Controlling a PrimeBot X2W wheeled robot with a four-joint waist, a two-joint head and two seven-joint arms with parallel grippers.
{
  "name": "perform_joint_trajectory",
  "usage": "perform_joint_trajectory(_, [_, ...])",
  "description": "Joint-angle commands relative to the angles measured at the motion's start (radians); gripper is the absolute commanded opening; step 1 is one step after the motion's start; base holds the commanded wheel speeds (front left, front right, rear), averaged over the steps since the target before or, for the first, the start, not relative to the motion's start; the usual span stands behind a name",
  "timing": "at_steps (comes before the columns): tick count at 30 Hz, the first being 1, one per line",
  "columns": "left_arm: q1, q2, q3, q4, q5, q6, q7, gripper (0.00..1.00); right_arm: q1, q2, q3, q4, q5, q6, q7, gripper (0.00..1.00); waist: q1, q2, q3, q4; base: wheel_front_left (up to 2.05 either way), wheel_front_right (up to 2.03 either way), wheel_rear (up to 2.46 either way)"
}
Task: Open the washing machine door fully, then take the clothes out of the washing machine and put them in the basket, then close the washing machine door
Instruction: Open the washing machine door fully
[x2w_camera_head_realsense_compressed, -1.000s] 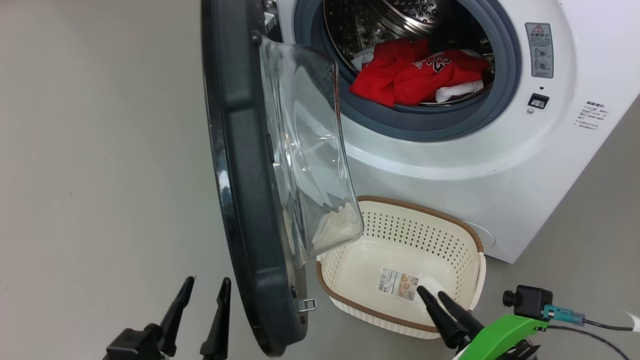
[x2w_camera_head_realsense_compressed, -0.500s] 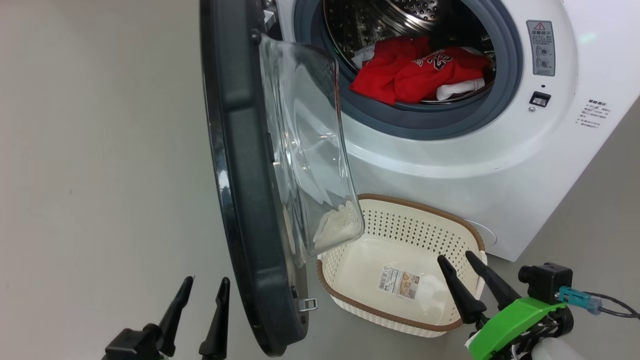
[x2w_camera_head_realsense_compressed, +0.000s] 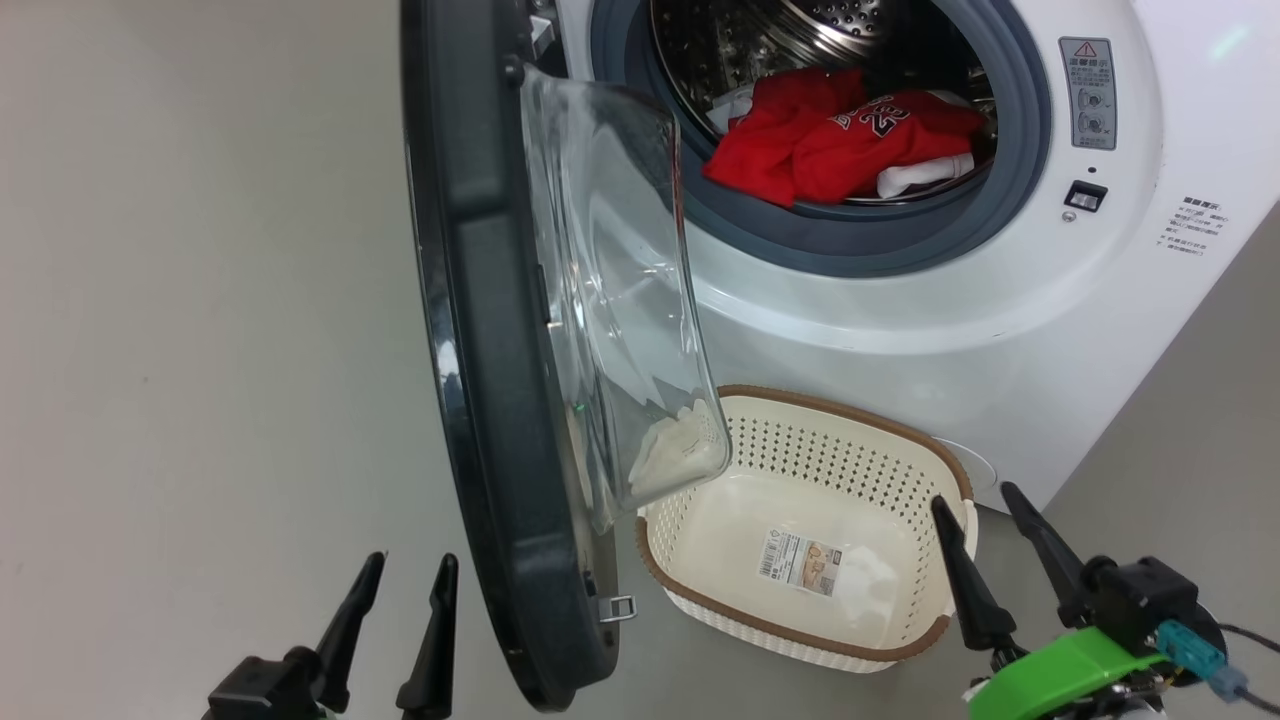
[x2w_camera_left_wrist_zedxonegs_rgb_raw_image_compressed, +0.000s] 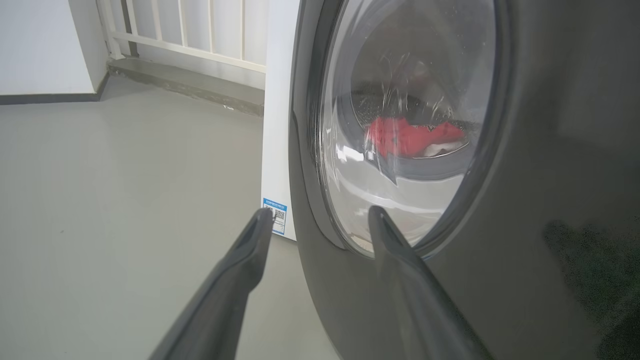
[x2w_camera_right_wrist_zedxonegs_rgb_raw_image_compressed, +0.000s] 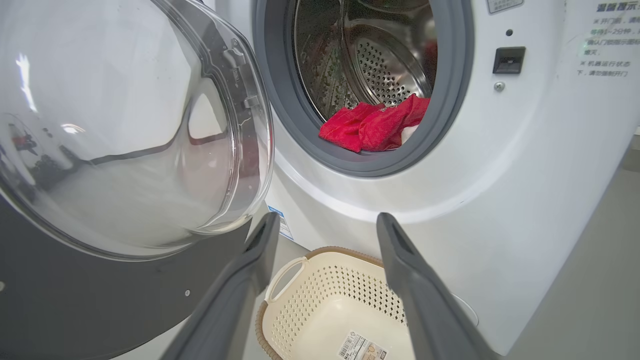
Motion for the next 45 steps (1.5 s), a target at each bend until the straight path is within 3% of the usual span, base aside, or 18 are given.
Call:
perform_joint_trajectory(1, [-0.012, 0.009, 0.035, -0.024, -0.005, -0.005, -0.009, 1.00, 0.007, 0.005, 0.006, -0.032, -0.021, 0.008, -0.009, 1.00, 0.0000, 0.0000, 0.000, 0.001, 0.00, 0.00, 0.00])
perform_joint_trajectory(6, [-0.012, 0.009, 0.038, -0.024, -0.003, -0.005, -0.009, 1.00, 0.055, 0.032, -0.042, -0.058, -0.080, 0.008, -0.009, 1.00, 0.0000, 0.0000, -0.002, 0.004, 0.00, 0.00, 0.00])
perform_joint_trajectory(18, [-0.014, 0.009, 0.042, -0.028, 0.001, -0.005, -0.009, 1.00, 0.064, 0.047, -0.047, -0.055, -0.109, 0.008, -0.009, 1.00, 0.0000, 0.0000, -0.001, -0.001, 0.00, 0.00, 0.00])
perform_joint_trajectory(19, [-0.015, 0.009, 0.044, -0.029, 0.001, -0.005, -0.009, 0.95, 0.064, 0.047, -0.048, -0.055, -0.110, 0.008, -0.009, 1.00, 0.0000, 0.0000, -0.002, -0.001, 0.00, 0.00, 0.00])
perform_joint_trajectory(21, [-0.018, 0.009, 0.061, -0.042, -0.004, -0.005, -0.009, 0.03, 0.064, 0.048, -0.051, -0.058, -0.114, 0.008, -0.009, 1.00, 0.0000, 0.0000, -0.004, 0.000, 0.00, 0.00, 0.00])
perform_joint_trajectory(22, [-0.019, 0.009, 0.074, -0.052, -0.004, -0.004, -0.009, 0.00, 0.064, 0.048, -0.052, -0.059, -0.115, 0.008, -0.009, 1.00, 0.0000, 0.0000, -0.005, 0.001, 0.00, 0.00, 0.00])
perform_joint_trajectory(27, [-0.038, 0.009, 0.170, -0.180, -0.058, 0.005, -0.009, 0.00, 0.069, 0.049, -0.053, -0.067, -0.116, 0.008, -0.009, 1.00, 0.0000, 0.0000, -0.015, 0.002, 0.00, 0.00, 0.00])
perform_joint_trajectory(32, [-0.083, 0.009, 0.212, -0.460, -0.103, 0.013, -0.009, 0.00, 0.071, 0.050, -0.051, -0.073, -0.117, 0.008, -0.009, 1.00, 0.0000, 0.0000, -0.018, 0.006, 0.00, 0.00, 0.00])
perform_joint_trajectory(39, [-0.062, 0.009, 0.042, -0.605, -0.073, 0.001, -0.009, 0.00, 0.071, 0.050, -0.041, -0.072, -0.114, 0.008, -0.009, 1.00, 0.0000, 0.0000, -0.023, 0.003, 0.00, 0.00, 0.00])
perform_joint_trajectory(45, [-0.019, 0.011, -0.200, -0.563, -0.014, -0.005, -0.009, 0.00, 0.072, 0.051, -0.029, -0.073, -0.109, 0.008, -0.009, 1.00, 0.0000, 0.0000, -0.023, -0.003, 0.00, 0.00, 0.00])
